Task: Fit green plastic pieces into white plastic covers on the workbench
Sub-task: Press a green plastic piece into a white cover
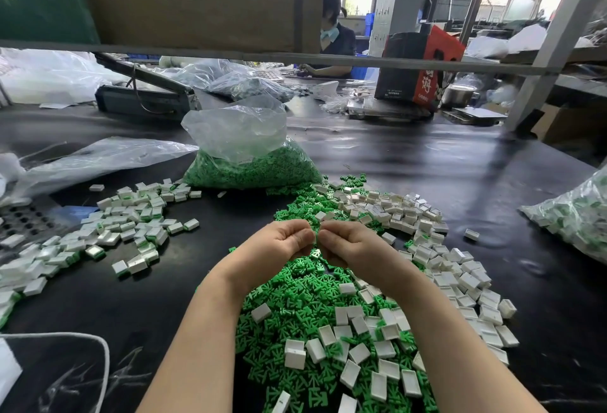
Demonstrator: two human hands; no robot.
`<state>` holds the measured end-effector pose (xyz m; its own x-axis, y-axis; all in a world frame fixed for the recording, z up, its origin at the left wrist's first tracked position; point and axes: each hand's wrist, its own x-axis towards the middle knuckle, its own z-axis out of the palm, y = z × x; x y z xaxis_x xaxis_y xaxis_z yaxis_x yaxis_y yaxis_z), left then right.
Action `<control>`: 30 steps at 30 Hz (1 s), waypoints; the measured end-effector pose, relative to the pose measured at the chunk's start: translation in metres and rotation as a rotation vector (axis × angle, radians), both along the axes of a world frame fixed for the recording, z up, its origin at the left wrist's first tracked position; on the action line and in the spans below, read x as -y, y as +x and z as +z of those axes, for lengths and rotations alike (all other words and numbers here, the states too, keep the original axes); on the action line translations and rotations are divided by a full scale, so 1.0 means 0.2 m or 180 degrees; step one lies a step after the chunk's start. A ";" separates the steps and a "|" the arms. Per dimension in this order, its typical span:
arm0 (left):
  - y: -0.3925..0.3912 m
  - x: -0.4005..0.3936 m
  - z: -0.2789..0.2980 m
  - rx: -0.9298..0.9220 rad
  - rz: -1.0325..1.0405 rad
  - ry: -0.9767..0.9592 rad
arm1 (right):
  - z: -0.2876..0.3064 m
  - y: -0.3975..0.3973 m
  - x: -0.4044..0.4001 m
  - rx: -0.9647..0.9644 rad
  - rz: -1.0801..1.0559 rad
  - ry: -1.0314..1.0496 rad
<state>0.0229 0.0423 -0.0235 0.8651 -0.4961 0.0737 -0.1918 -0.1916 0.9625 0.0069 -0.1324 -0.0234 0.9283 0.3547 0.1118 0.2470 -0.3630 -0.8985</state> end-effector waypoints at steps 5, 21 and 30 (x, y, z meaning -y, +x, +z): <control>-0.01 0.01 0.02 -0.0047 -0.0034 0.0077 | 0.00 0.00 0.01 0.0096 0.0072 -0.0142; -0.03 0.00 0.04 0.0225 0.0149 0.0299 | 0.00 -0.01 0.01 0.0065 0.0076 0.0038; 0.00 -0.02 0.04 0.0409 0.0561 0.0097 | 0.01 -0.02 0.01 -0.0296 -0.0140 0.0750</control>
